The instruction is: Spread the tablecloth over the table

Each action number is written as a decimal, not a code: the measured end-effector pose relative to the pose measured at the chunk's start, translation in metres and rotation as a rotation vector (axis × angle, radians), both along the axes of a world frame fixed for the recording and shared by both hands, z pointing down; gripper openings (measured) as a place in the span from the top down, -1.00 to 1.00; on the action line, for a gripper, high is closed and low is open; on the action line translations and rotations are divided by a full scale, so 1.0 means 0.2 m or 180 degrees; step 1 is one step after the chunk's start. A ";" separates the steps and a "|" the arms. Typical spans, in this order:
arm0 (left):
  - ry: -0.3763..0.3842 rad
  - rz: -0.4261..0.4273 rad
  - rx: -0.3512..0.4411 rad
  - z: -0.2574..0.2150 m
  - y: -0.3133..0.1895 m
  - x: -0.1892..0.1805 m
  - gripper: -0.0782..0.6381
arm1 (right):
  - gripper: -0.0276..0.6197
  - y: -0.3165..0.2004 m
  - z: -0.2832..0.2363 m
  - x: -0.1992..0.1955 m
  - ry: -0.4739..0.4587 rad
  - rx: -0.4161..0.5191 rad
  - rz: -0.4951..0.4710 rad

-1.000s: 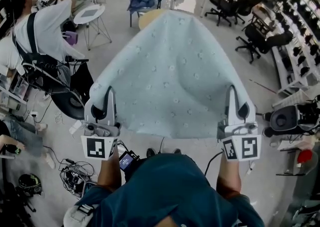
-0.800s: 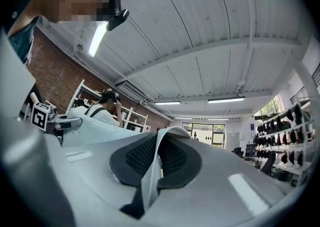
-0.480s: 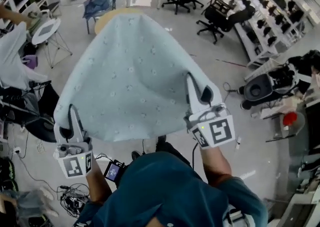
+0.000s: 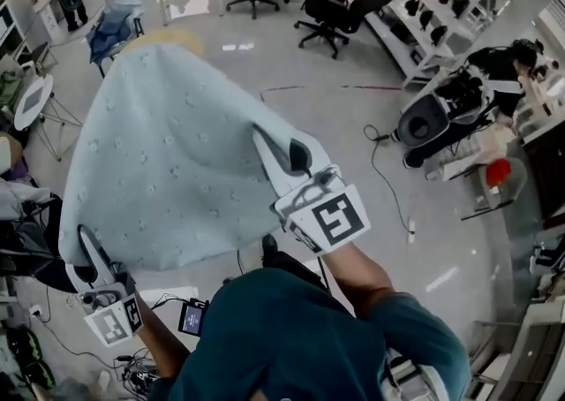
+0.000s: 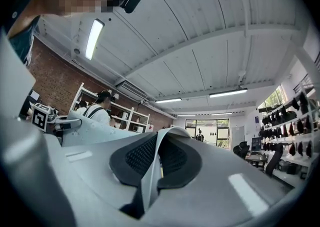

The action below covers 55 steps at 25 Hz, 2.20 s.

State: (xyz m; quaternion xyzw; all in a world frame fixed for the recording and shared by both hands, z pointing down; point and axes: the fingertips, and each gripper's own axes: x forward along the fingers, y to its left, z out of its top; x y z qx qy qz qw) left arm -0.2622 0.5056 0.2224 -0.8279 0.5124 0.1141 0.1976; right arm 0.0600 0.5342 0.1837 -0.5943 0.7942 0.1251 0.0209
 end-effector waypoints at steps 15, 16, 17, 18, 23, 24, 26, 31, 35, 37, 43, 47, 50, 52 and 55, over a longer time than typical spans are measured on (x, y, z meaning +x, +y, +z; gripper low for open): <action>-0.0263 -0.0486 0.0010 -0.10 -0.41 0.52 0.77 | 0.88 -0.66 0.03 0.57 -0.0294 0.0002 -0.0447; -0.0275 -0.0514 0.0011 -0.10 -0.44 0.56 0.77 | 0.88 -0.70 0.03 0.61 -0.0303 0.0006 -0.0475; -0.0286 -0.0534 0.0012 -0.09 -0.46 0.60 0.77 | 0.88 -0.73 0.04 0.65 -0.0314 0.0011 -0.0495; -0.0298 -0.0548 0.0013 -0.09 -0.48 0.63 0.77 | 0.88 -0.75 0.05 0.69 -0.0326 0.0016 -0.0510; -0.0407 -0.0682 0.0005 -0.09 -0.49 0.76 0.77 | 0.88 -0.84 0.06 0.80 -0.0387 0.0031 -0.0659; -0.0407 -0.0704 0.0005 -0.09 -0.49 0.77 0.77 | 0.88 -0.86 0.07 0.81 -0.0399 0.0026 -0.0685; -0.0392 -0.0726 -0.0005 -0.10 -0.52 0.78 0.77 | 0.88 -0.89 0.07 0.81 -0.0421 0.0013 -0.0709; -0.0435 -0.0707 -0.0063 -0.10 -0.62 0.80 0.77 | 0.87 -0.99 0.09 0.84 -0.0473 -0.0043 -0.0687; -0.0461 -0.0607 -0.0082 -0.06 -0.76 0.77 0.77 | 0.88 -1.08 0.14 0.81 -0.0474 -0.0060 -0.0592; -0.0449 -0.0538 -0.0074 -0.04 -0.84 0.74 0.77 | 0.88 -1.13 0.15 0.79 -0.0465 -0.0052 -0.0525; -0.0371 -0.0280 -0.0049 -0.06 -1.14 0.73 0.77 | 0.88 -1.29 0.10 0.79 -0.0422 -0.0051 -0.0266; -0.0316 -0.0103 -0.0038 -0.06 -1.33 0.68 0.77 | 0.88 -1.41 0.07 0.73 -0.0374 -0.0020 -0.0082; -0.0327 -0.0023 -0.0021 -0.07 -1.45 0.61 0.77 | 0.88 -1.48 0.07 0.67 -0.0383 -0.0022 0.0006; -0.0322 0.0037 -0.0016 -0.08 -1.53 0.57 0.77 | 0.88 -1.53 0.06 0.62 -0.0383 -0.0020 0.0065; -0.0303 0.0116 -0.0012 -0.09 -1.64 0.51 0.77 | 0.87 -1.61 0.04 0.56 -0.0367 -0.0001 0.0146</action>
